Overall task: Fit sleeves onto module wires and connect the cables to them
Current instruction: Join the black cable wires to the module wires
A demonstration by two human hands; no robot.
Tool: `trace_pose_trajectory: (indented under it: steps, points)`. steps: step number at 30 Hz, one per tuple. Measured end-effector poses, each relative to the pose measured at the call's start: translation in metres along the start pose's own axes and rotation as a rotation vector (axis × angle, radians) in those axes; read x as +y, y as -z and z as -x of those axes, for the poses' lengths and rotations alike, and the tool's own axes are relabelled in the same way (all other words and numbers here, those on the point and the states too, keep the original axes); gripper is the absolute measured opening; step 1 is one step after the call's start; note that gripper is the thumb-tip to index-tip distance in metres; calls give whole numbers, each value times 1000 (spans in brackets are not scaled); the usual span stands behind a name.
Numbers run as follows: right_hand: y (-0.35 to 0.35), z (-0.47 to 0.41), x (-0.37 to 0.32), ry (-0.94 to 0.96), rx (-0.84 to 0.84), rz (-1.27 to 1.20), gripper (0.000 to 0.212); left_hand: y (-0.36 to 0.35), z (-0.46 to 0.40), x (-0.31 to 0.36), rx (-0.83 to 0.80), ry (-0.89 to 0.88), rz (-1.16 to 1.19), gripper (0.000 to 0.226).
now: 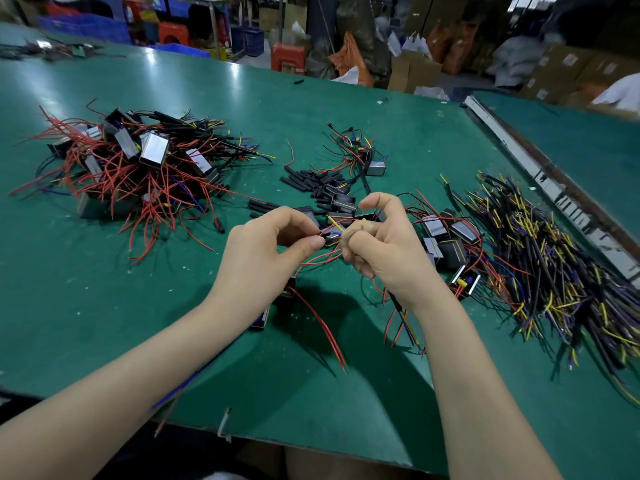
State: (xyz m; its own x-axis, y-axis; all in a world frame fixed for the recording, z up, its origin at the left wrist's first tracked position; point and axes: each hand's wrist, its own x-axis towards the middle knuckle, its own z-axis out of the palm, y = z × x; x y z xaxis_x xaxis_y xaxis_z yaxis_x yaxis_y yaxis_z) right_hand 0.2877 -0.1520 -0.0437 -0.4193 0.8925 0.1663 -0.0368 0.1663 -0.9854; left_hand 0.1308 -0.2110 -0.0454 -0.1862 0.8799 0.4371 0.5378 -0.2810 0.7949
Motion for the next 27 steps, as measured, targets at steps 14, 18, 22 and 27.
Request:
trace_pose_trajectory:
  steps: [14,18,22,27]
  points:
    - [1,2,-7,-20,-19,0,38,-4,5,-1,58,-46,58,22]
    - [1,3,-8,-52,-43,-16,38,-5,7,-2,75,-79,68,27]
    - [1,3,-9,-72,-40,-42,36,-7,7,-4,70,-90,75,29]
    - [2,2,-9,-73,-3,-76,36,-4,5,-4,23,-164,73,21]
